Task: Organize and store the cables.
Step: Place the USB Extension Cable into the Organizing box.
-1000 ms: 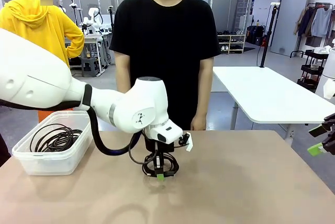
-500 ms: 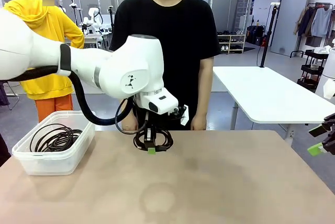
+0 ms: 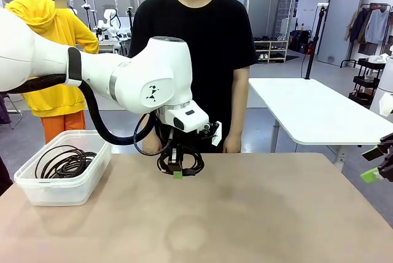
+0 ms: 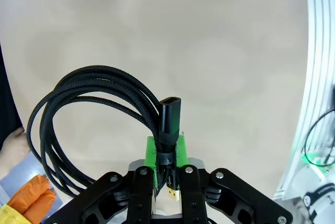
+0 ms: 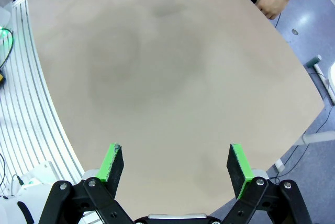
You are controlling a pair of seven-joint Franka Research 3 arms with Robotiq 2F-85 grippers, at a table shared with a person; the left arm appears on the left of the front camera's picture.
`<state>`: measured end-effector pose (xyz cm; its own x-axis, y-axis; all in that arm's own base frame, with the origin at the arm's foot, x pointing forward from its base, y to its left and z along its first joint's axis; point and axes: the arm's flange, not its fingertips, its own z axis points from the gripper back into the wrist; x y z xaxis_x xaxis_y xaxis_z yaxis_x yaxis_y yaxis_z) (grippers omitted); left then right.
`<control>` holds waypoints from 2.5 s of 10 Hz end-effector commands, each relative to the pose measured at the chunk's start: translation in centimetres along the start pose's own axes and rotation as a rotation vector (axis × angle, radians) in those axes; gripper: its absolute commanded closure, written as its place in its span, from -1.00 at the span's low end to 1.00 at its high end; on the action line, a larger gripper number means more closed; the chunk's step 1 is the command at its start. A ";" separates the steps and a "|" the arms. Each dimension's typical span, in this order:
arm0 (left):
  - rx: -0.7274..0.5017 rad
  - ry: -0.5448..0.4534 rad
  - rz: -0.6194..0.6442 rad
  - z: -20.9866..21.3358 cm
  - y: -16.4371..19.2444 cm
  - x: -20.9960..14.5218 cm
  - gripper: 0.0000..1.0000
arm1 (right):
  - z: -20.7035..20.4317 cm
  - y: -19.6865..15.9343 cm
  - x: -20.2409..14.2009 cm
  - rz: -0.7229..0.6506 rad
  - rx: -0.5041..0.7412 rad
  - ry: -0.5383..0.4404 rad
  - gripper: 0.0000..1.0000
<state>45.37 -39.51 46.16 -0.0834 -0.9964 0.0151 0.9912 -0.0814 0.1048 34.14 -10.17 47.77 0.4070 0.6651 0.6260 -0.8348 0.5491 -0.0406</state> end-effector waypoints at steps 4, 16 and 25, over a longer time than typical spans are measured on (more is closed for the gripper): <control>0.070 -0.005 -0.134 3.5 -0.3 -6.6 0.68 | -0.1 0.0 0.2 -0.004 0.007 -0.008 -1.00; 0.147 -0.011 -0.006 2.0 3.4 -36.1 0.68 | -0.1 0.0 0.2 -0.004 0.007 -0.008 -1.00; 0.122 -0.035 0.145 -5.0 6.0 -38.2 -0.55 | -0.1 0.0 0.2 -0.004 0.007 -0.008 -1.00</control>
<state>54.57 -2.05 40.27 0.0358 -0.9966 0.0739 0.9772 0.0504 0.2063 34.17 -10.06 47.80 0.4057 0.6672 0.6247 -0.8359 0.5473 -0.0417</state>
